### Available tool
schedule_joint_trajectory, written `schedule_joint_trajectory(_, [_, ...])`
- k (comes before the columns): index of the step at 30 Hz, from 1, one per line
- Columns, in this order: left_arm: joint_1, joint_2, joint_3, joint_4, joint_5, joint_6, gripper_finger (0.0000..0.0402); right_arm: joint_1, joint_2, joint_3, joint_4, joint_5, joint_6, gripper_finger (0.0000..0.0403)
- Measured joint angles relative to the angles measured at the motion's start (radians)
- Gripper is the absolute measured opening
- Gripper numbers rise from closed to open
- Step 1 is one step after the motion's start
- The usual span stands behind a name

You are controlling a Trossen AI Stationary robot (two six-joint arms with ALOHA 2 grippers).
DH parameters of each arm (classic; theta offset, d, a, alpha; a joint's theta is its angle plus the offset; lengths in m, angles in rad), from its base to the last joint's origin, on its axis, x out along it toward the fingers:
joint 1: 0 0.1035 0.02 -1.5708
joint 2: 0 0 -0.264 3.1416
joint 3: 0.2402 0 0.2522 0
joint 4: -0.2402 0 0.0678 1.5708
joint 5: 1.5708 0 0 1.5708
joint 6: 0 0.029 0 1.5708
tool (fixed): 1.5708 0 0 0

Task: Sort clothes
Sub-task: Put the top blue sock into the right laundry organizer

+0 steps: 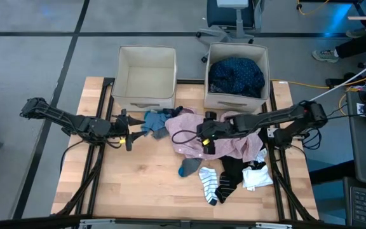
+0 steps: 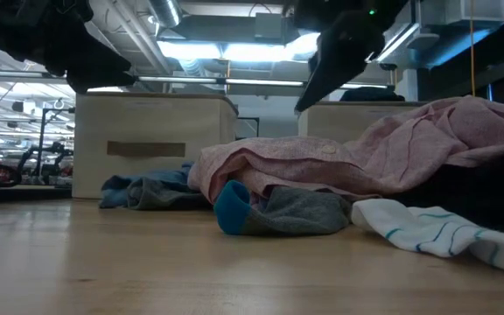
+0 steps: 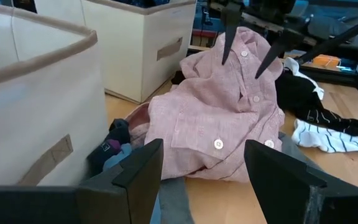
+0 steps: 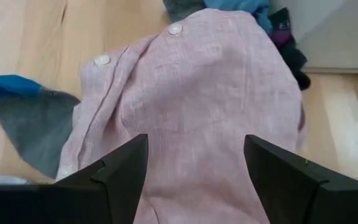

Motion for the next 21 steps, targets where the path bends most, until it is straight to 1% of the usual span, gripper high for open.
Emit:
schedule_joint_trajectory(2, [0.0, 0.008, 0.0, -0.028, 0.004, -0.006, 0.0217, 0.0, 0.022, 0.0, 0.066, 0.0, -0.018, 0.0266])
schedule_joint_trajectory(9, [0.002, 0.066, 0.0, -0.039, -0.017, -0.009, 0.0217, 0.0, 0.107, 0.0, 0.45, 0.0, -0.138, 0.0266])
schedule_joint_trajectory(14, [0.048, 0.124, 0.0, -0.043, -0.023, -0.061, 0.0217, -0.015, 0.18, 0.001, 0.663, 0.002, -0.2, 0.0266])
schedule_joint_trajectory(16, [0.072, 0.145, 0.0, -0.05, -0.022, -0.086, 0.0217, -0.03, 0.216, 0.001, 0.75, 0.02, -0.204, 0.0266])
schedule_joint_trajectory(18, [0.095, 0.164, 0.0, -0.055, -0.022, -0.108, 0.0217, -0.043, 0.254, 0.019, 0.801, 0.043, -0.203, 0.0266])
schedule_joint_trajectory(21, [0.123, 0.181, -0.001, -0.095, -0.022, -0.15, 0.0217, -0.068, 0.317, 0.072, 0.802, 0.074, -0.187, 0.0266])
